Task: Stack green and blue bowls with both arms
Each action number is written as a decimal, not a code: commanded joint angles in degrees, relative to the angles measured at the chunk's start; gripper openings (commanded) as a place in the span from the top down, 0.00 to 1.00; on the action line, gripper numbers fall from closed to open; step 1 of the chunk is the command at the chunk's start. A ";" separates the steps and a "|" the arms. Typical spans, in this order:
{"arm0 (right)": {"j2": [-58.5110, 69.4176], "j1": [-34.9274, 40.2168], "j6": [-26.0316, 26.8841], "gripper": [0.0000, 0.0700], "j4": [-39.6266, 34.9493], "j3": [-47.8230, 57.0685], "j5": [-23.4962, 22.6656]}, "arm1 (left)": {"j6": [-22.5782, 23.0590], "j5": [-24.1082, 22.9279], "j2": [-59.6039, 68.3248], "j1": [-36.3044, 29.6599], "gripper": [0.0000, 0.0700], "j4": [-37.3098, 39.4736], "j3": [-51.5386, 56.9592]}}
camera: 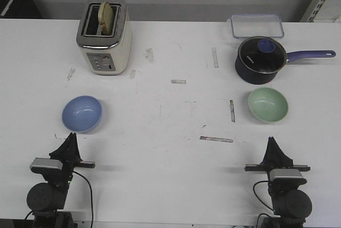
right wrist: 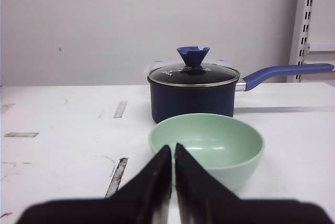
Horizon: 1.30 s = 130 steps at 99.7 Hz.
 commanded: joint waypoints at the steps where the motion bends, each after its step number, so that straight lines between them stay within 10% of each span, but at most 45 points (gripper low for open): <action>1: -0.09 0.04 0.57 0.99 0.57 -0.11 -0.04 | 0.28 -0.11 -0.11 0.07 1.00 0.90 -1.22; 62: 3.65 0.15 -1.44 0.99 -3.48 4.68 0.04 | 0.28 -0.11 -0.11 0.04 1.00 0.90 -1.22; 130: 43.85 0.15 -1.81 0.99 -19.54 33.83 0.02 | 0.28 -0.09 -0.11 0.04 1.00 0.90 -1.22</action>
